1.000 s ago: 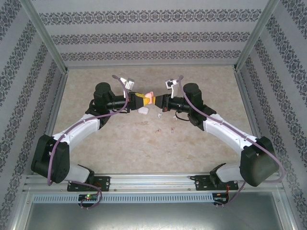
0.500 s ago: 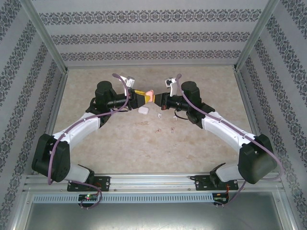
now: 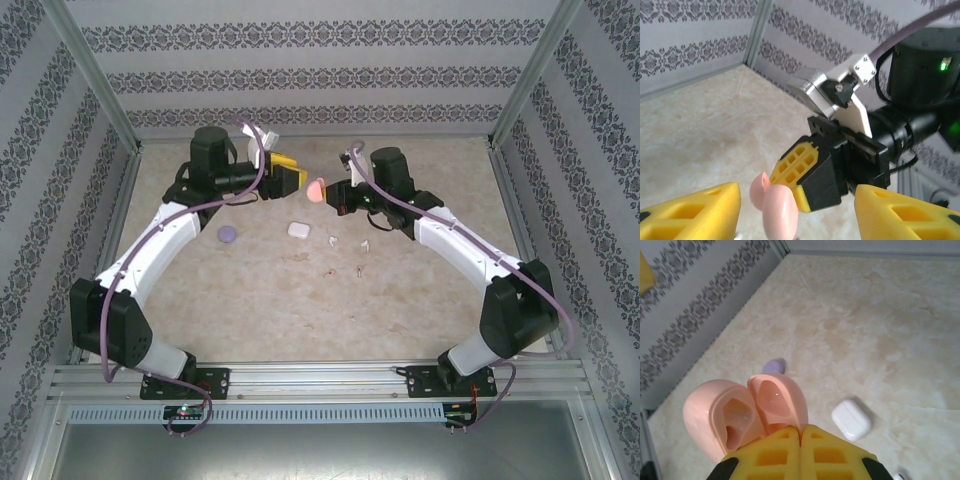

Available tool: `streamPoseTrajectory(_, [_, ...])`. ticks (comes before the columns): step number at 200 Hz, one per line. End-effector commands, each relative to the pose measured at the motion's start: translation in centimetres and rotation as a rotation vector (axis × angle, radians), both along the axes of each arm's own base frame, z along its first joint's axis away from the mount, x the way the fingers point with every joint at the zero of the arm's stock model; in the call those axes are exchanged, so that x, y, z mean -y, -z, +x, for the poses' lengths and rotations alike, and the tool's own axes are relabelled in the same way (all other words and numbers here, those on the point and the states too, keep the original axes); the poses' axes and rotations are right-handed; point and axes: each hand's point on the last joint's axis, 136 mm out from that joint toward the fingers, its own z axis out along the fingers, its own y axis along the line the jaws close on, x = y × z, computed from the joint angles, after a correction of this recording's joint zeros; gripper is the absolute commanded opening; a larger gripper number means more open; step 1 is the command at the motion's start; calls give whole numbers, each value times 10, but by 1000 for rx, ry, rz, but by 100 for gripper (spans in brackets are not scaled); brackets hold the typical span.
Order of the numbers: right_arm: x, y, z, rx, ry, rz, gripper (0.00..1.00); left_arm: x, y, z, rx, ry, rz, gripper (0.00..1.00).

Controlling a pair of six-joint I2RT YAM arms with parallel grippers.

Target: Insert the wireless bluetooth earbuds into the charging case

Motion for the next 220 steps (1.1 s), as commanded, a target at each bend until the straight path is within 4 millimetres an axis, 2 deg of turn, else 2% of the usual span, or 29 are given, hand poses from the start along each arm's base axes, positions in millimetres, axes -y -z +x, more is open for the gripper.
streamPoseTrajectory(1, [5, 10, 0, 38, -62, -155, 0, -1, 42, -17, -114, 135, 156, 62])
streamPoseTrajectory(42, [9, 14, 1, 42, -130, -267, 0, 3, 67, -28, -222, 280, 217, 62])
streamPoseTrajectory(110, [3, 5, -13, 45, -209, -266, 0, 13, 70, -37, -295, 398, 155, 58])
streamPoseTrajectory(196, [-18, -5, -23, 73, -257, -256, 0, 19, 85, -25, -310, 398, 157, 54])
streamPoseTrajectory(220, [-21, -5, -22, 73, -261, -260, 0, 21, 85, -24, -316, 403, 147, 48])
